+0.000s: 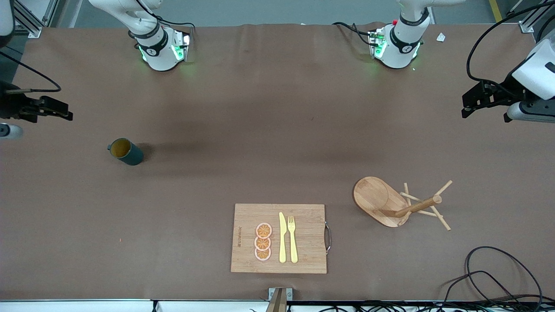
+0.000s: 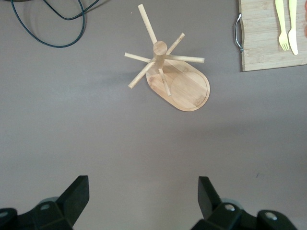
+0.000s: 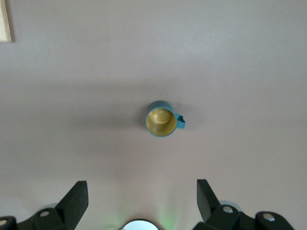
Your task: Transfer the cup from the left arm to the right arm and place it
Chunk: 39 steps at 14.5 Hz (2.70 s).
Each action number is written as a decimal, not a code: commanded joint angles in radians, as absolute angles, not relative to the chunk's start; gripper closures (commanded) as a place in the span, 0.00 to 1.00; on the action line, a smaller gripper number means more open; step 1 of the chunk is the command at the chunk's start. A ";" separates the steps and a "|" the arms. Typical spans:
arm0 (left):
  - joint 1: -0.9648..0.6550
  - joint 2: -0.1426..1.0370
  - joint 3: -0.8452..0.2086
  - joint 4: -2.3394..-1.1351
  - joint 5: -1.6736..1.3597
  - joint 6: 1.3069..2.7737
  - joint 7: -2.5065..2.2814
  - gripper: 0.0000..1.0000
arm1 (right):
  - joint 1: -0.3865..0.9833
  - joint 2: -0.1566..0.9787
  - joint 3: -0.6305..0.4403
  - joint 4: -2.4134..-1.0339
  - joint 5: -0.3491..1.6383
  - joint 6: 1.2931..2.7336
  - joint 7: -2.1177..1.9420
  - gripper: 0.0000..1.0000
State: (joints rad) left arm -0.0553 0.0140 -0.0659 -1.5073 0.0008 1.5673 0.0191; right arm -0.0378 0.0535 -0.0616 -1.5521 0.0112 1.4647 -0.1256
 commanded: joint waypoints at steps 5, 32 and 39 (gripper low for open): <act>-0.057 0.014 -0.066 -1.497 0.018 1.569 0.023 0.00 | -0.064 0.121 -0.049 -1.456 0.028 1.436 -0.104 0.00; -0.054 0.017 -0.063 -1.497 0.012 1.586 0.034 0.00 | -0.041 -0.120 -0.049 -1.612 0.043 1.425 -0.052 0.00; -0.054 0.017 -0.061 -1.497 0.015 1.588 0.034 0.00 | -0.044 -0.127 -0.058 -1.609 0.041 1.407 -0.086 0.00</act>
State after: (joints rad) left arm -0.0541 0.0140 -0.0626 -1.5070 0.0008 1.5832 0.0192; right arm -0.0429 -0.0920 -0.0524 -1.5796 0.0268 1.4188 -0.0930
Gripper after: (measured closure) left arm 0.000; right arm 0.000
